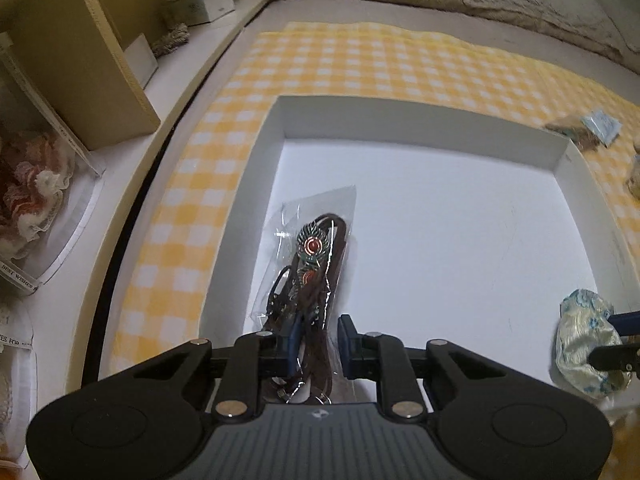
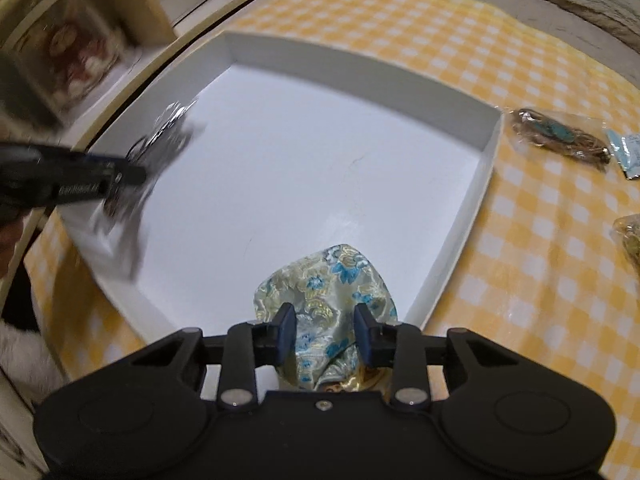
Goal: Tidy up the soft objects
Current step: 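Open both tools to drop the pouch and cord bag into the box, then move both tools back over the remaining items on the cloth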
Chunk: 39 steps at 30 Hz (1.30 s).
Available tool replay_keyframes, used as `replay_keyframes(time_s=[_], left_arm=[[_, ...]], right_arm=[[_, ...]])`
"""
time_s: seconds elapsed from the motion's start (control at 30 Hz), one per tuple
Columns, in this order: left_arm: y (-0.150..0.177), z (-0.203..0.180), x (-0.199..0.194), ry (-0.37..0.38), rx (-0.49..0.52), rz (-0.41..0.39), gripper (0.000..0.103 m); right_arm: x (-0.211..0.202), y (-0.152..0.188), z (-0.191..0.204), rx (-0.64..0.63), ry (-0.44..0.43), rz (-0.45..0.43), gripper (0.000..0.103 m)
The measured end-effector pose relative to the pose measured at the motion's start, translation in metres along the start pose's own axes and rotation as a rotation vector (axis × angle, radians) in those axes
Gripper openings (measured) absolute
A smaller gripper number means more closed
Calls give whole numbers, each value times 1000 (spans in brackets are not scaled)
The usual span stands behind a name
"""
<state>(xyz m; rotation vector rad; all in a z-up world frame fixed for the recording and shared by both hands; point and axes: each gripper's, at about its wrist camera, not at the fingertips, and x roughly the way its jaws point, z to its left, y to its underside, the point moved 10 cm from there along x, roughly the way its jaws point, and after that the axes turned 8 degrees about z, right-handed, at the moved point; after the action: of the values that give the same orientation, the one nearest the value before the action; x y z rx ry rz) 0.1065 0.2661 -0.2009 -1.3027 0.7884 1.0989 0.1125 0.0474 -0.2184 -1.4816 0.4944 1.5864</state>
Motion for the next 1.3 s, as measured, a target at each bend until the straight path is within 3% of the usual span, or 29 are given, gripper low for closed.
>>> replay_keyframes(time_s=[0.17,0.33,0.4,0.63,0.7,1.0,1.07,1.3], left_arm=[[7,-4,0,1,27,25,22],[3,1,-7,12,5,1,27],[0,1,-14,23,-11,-20,39],[-11,-6,-39,54,-29,-79,62],[-13,-8,-46,53,-31,-100,76],[-31,-25,-77,71,-32,-202,98],[-35,-31,-84,71,-25,-230,100],[-58,-58,-107,95,-6,-323,103]], right_arm=[[-2,16,11,-41,-28,48,34],[-11,16,9,-12,-46,27,34],[-17,14,6,10,-55,1,36],[-42,8,1,39,-83,-83,47],[-49,8,-1,34,-80,-103,53],[-76,8,-13,40,-59,-203,97],[-84,7,-19,43,-38,-240,102],[-118,4,-52,99,9,-363,103]])
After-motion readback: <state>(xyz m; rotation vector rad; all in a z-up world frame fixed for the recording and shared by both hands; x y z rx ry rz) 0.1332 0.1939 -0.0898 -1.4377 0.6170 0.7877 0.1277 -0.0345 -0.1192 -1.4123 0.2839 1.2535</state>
